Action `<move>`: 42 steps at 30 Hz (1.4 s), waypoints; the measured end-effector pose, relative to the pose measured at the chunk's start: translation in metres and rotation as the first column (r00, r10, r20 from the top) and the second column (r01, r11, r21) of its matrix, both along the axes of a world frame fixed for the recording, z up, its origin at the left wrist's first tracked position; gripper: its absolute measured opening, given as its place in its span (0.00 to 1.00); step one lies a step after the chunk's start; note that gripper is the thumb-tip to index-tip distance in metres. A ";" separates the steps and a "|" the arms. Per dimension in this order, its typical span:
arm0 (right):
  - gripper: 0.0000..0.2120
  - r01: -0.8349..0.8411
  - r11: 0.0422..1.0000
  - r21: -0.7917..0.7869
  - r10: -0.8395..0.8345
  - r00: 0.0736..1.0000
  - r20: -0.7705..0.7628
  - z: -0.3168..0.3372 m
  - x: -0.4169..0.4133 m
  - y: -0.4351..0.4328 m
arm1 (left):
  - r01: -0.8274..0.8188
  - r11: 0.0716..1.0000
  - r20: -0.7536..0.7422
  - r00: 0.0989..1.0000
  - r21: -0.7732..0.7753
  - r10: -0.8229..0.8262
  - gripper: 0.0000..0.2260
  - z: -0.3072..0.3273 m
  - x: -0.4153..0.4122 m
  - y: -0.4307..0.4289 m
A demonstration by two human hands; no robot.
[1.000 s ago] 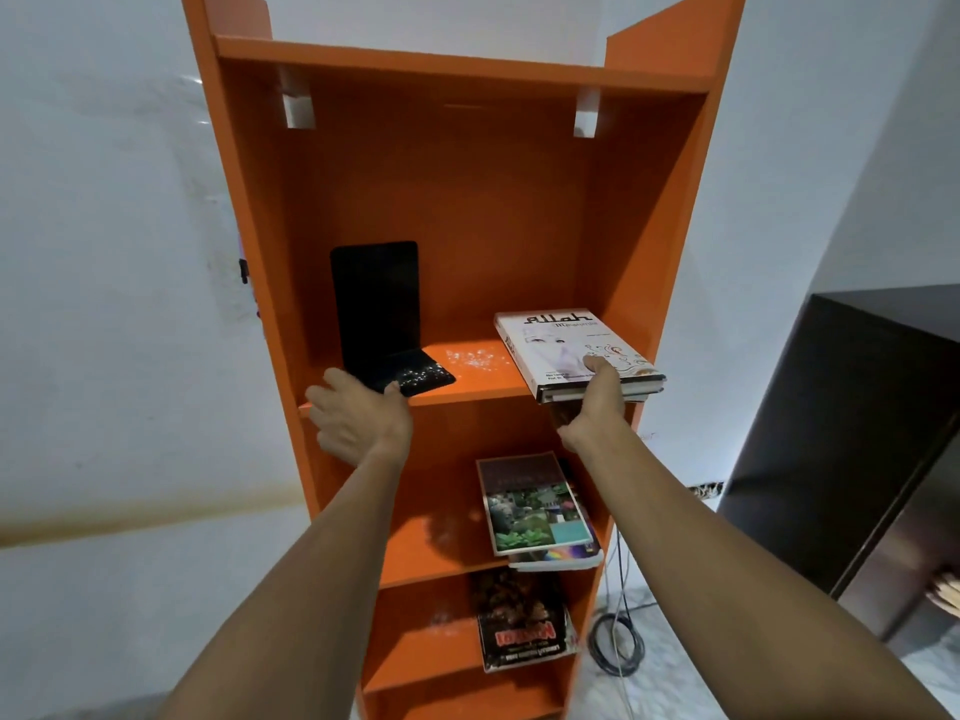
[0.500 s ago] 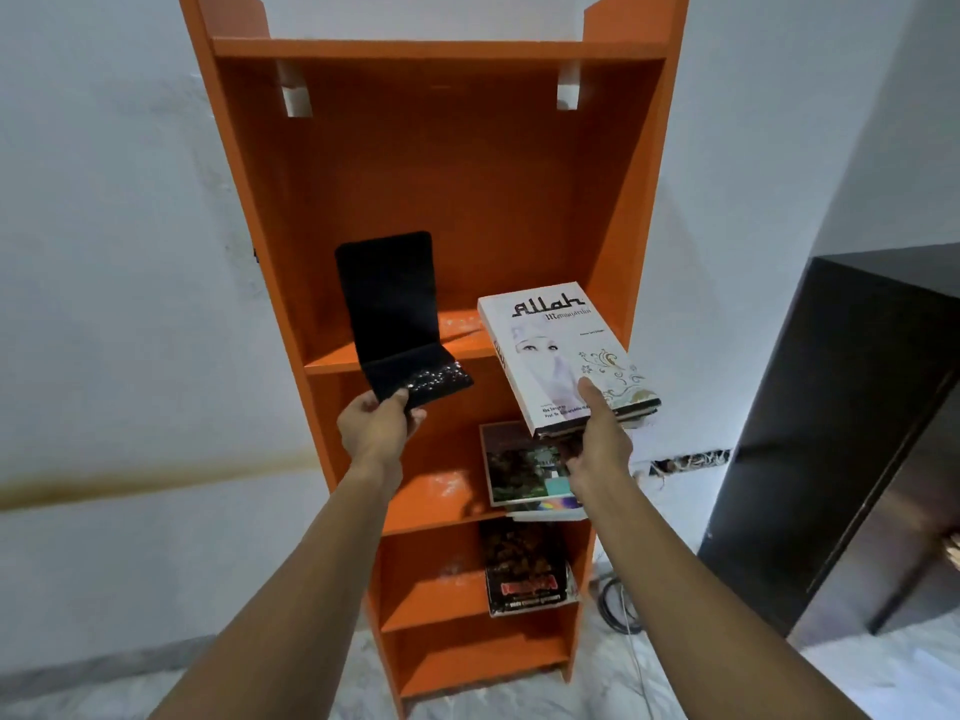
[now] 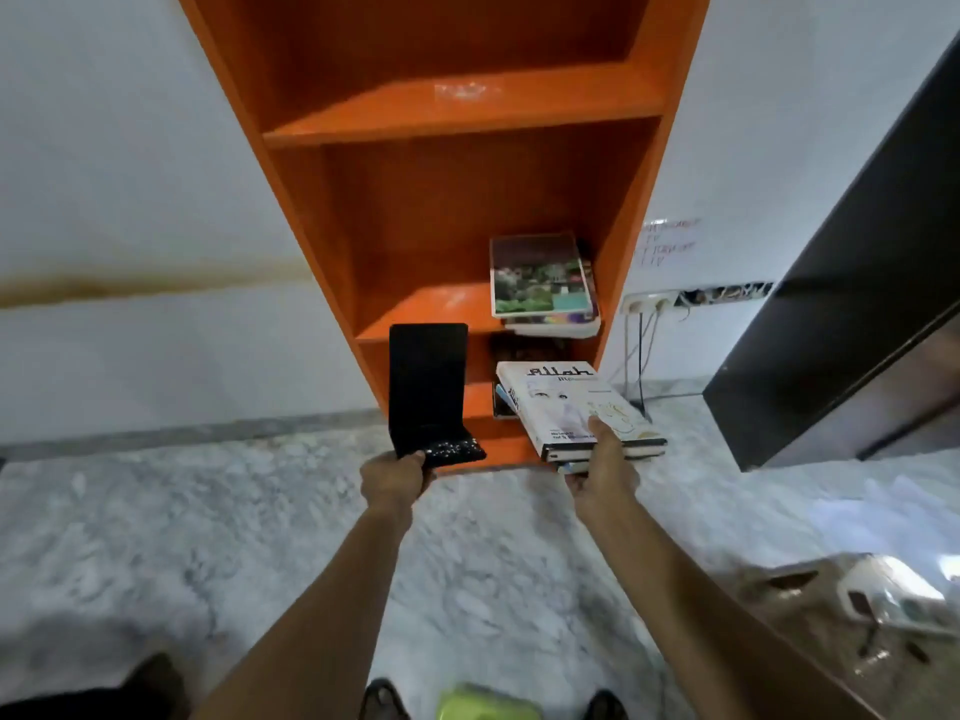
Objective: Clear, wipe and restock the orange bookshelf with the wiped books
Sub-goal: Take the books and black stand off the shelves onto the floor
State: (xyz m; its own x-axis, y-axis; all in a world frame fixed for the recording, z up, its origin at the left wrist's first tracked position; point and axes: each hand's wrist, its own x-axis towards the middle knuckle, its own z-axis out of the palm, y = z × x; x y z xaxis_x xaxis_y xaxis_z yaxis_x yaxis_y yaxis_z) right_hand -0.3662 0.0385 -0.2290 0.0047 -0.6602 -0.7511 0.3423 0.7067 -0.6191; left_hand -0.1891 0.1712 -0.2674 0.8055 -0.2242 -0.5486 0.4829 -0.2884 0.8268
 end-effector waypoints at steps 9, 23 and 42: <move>0.23 0.012 0.940 0.341 0.089 0.956 -0.280 -0.237 0.016 0.006 | 0.137 0.978 -0.304 0.949 0.159 -0.083 0.07 -0.211 0.018 -0.008; 0.25 -0.034 0.943 0.331 0.109 0.971 -0.212 -0.693 0.089 -0.048 | 0.027 0.985 -0.403 0.914 0.173 0.045 0.06 -0.665 0.057 -0.046; 0.29 -0.227 0.917 0.327 0.391 0.666 -0.635 -0.733 0.079 -0.072 | 0.407 0.658 -0.170 0.903 0.633 -0.395 0.15 -0.726 0.051 -0.071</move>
State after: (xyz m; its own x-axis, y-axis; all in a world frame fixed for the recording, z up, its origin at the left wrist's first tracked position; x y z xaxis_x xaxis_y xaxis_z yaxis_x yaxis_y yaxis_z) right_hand -0.2872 -0.0330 -0.9622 -0.3808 -0.5484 -0.7445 -0.3724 0.8279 -0.4193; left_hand -0.1378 0.0999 -0.9935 0.7117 -0.1144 -0.6931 0.2043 -0.9103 0.3600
